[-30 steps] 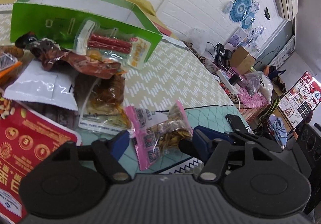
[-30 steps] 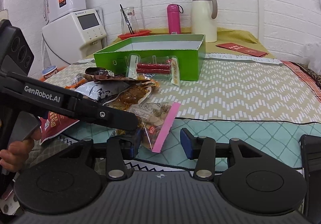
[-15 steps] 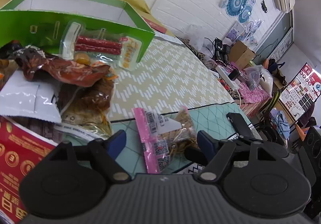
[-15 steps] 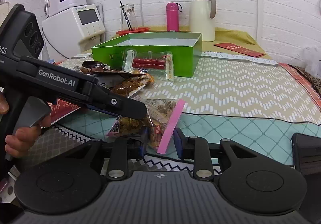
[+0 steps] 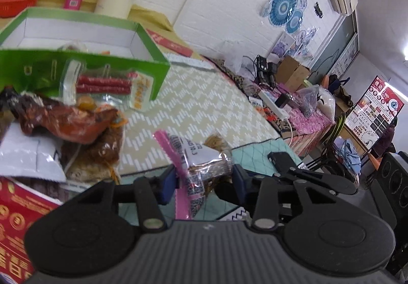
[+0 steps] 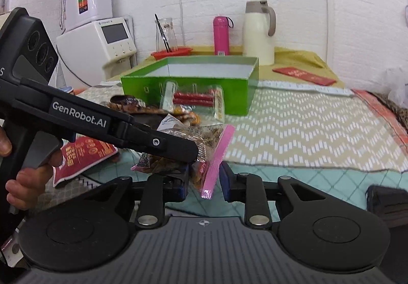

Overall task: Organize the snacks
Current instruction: 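Carry the pink-zip bag into the green box and release it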

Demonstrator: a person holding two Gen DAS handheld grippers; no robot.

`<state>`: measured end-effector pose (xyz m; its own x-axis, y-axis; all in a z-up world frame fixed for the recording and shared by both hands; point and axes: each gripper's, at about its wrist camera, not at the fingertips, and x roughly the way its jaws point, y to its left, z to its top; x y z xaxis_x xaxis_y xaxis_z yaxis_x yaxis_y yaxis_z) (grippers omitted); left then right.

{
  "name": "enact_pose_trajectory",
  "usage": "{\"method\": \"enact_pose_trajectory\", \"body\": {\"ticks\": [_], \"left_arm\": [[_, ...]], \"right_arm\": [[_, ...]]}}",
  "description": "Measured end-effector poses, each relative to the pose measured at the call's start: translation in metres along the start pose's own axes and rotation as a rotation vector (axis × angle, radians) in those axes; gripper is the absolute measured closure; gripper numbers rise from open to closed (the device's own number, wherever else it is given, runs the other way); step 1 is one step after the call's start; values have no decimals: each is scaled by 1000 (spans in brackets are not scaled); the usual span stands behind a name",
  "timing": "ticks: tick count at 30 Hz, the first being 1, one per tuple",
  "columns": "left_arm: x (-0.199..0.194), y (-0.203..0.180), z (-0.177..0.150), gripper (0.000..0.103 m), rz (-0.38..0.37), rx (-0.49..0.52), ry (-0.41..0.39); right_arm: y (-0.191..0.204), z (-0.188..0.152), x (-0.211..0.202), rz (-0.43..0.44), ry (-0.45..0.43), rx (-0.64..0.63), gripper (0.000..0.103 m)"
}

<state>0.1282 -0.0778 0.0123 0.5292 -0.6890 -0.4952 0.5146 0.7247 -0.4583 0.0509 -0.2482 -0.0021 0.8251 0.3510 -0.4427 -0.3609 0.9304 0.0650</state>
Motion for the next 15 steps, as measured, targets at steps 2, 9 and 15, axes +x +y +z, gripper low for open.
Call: {"method": "enact_pose_trajectory", "body": {"ticks": [2, 9, 15], "left_arm": [[-12, 0, 14, 60, 4, 14, -42], [-38, 19, 60, 60, 69, 20, -146], [-40, 61, 101, 60, 134, -13, -170]], "right_arm": [[2, 13, 0, 8, -38, -19, 57], [6, 65, 31, 67, -130, -34, 56], [9, 98, 81, 137, -146, 25, 56]]}}
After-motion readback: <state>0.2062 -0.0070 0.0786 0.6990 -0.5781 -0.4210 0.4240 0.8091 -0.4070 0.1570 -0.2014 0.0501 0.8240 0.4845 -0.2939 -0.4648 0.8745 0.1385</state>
